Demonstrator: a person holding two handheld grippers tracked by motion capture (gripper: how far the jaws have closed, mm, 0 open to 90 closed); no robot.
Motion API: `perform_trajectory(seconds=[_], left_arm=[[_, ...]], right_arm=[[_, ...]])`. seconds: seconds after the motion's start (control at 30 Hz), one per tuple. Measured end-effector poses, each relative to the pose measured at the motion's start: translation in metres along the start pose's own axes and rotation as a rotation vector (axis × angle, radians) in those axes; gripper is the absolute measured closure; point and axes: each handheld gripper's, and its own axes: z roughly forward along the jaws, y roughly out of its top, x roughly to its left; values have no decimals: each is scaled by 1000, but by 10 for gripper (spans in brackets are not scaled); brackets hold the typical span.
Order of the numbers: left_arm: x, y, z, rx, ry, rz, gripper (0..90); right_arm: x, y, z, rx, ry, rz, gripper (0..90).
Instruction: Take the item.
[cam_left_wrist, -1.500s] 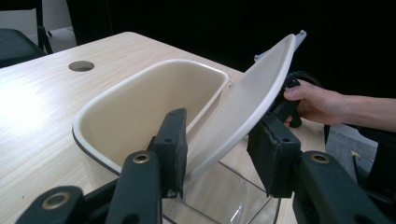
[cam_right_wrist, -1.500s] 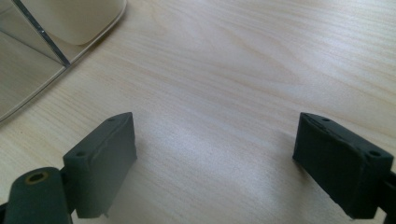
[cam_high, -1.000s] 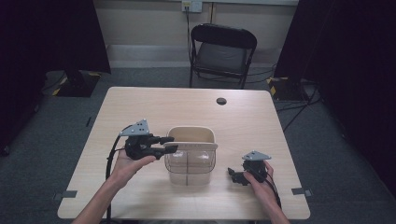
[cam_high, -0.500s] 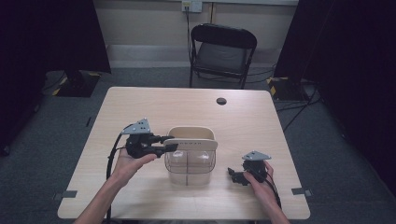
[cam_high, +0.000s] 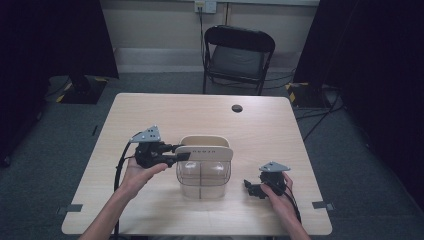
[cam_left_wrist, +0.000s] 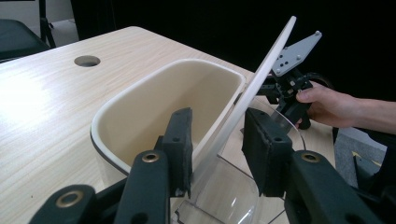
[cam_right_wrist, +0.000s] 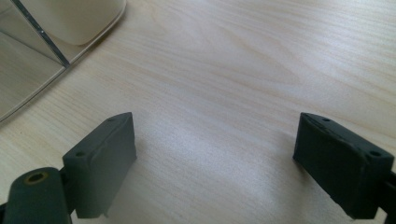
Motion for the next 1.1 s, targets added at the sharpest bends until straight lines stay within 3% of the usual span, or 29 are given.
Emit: perform_trajectory(seconds=[1.1], left_arm=[[1,0,0,2,4,-7,634]], right_arm=[[0,0,0,0,0,0,121]])
